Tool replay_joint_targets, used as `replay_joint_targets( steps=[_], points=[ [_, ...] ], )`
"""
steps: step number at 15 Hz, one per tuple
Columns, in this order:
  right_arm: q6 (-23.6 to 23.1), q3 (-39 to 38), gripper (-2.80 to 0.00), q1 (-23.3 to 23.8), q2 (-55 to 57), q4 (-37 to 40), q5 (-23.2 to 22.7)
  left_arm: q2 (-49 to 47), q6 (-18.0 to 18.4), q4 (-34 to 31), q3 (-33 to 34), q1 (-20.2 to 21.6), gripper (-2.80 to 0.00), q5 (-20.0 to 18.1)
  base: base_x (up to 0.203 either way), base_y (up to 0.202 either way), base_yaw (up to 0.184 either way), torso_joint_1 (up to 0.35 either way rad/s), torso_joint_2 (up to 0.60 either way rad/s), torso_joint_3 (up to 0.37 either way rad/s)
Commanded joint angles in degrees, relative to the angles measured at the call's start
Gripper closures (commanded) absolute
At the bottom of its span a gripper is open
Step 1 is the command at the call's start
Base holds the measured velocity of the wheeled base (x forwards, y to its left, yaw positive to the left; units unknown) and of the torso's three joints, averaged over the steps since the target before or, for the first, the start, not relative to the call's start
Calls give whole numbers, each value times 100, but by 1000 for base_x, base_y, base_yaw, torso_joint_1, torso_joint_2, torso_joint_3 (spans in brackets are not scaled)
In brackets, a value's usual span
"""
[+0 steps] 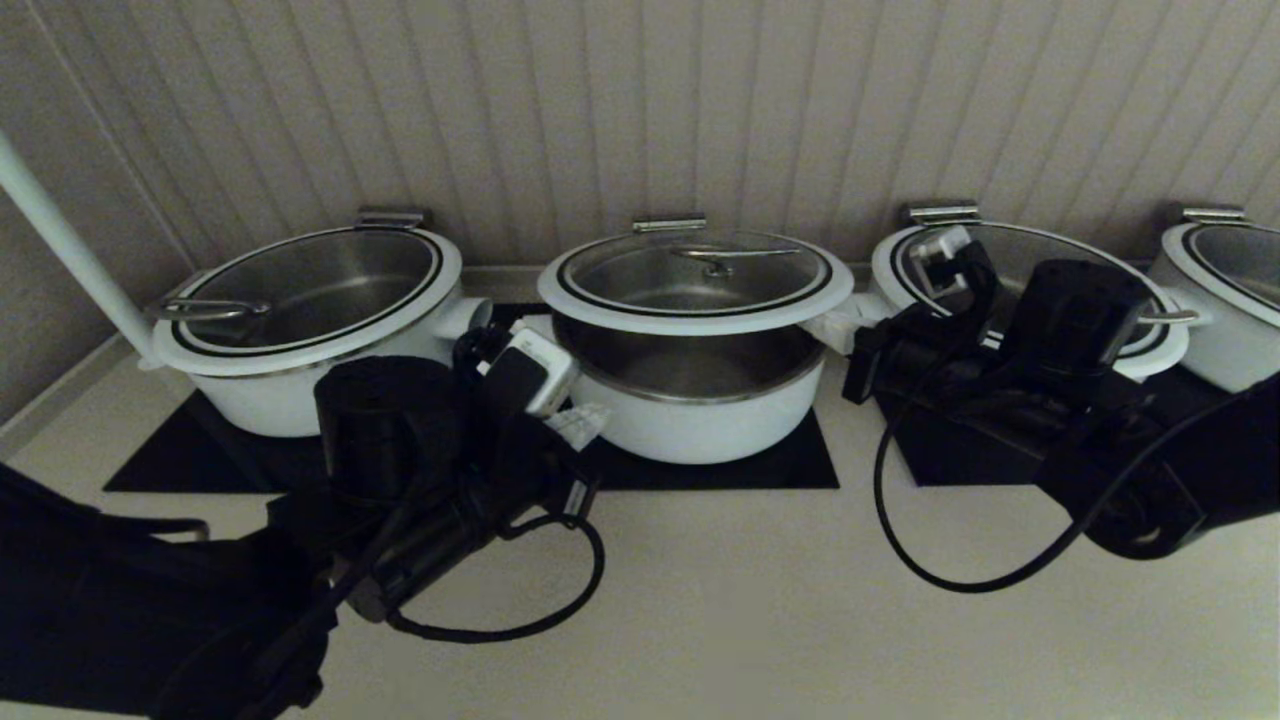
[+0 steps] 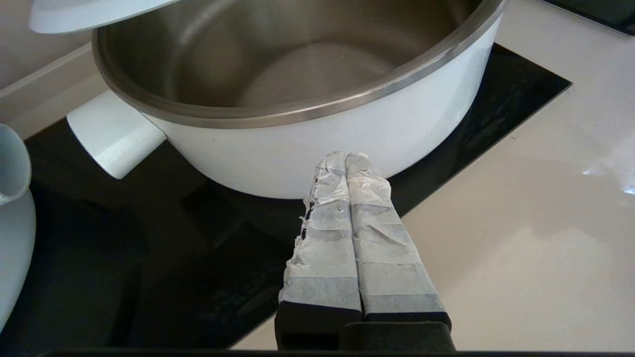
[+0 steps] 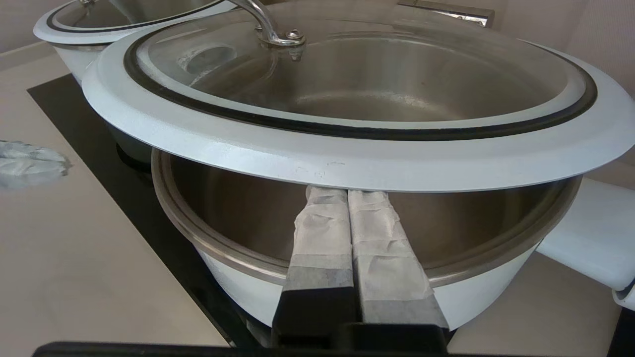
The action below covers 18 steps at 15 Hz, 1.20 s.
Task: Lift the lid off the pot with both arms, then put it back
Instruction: Open the pot lid completely
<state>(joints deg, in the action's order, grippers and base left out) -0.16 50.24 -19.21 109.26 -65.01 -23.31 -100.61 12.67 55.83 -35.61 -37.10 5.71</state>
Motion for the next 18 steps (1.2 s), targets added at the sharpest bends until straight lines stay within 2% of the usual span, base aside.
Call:
replay_joint_targets(
  steps=[1,18],
  points=[
    [-2,4,0,-4,-10,-38,-16,41,8,33,19,1,0,10,0,0,0,0,0,0],
    [-2,162,0,-4,7,24,-25,15,-10,33,115,1,0,10,0,0,0,0,0,0]
  ],
)
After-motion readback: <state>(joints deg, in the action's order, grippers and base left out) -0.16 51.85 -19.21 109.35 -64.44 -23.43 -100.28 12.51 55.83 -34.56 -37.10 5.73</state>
